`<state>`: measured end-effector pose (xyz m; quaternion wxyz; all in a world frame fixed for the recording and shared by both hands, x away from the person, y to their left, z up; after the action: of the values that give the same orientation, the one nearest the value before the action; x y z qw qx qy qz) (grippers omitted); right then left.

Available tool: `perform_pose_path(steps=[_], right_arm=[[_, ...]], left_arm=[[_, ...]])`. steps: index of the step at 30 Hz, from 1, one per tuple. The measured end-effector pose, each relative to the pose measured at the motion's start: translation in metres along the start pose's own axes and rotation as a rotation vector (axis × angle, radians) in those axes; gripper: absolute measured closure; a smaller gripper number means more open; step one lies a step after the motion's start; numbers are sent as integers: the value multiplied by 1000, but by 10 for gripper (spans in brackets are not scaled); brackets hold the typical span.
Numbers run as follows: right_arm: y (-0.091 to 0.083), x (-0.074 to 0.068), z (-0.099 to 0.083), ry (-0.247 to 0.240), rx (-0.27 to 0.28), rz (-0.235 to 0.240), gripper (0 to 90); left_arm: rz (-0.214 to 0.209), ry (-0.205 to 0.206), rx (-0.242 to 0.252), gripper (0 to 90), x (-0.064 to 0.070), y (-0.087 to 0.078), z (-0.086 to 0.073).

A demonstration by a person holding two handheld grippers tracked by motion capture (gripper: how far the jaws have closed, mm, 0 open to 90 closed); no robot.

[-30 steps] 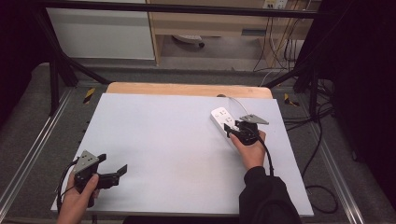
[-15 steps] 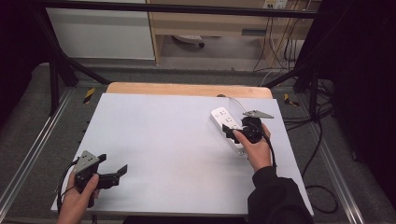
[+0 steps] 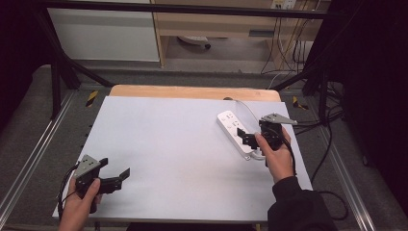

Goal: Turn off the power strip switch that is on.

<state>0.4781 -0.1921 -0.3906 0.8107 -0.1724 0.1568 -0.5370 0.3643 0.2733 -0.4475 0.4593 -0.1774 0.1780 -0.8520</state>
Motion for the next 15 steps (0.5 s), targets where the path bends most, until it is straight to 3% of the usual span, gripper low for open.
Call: perform_pose_path(steps=[9, 15], right_arm=[[-25, 6, -4, -46, 48, -18, 33], [-41, 10, -13, -39, 73, -22, 38]], left_arm=[[5, -7, -2, 59, -1, 0, 0], [4, -6, -9, 59, 0, 1, -1]])
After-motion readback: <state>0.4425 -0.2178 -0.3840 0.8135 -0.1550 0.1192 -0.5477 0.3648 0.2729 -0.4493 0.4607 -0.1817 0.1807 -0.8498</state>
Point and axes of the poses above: each handheld gripper's, and its own axes: y roughly forward along the jaws, z roughly out of its top, x roughly to its right, the point moved 6 cm from there along y, roughly forward along the jaws, and after that the axes turned 5 degrees about -z, right-handed, at the moved point
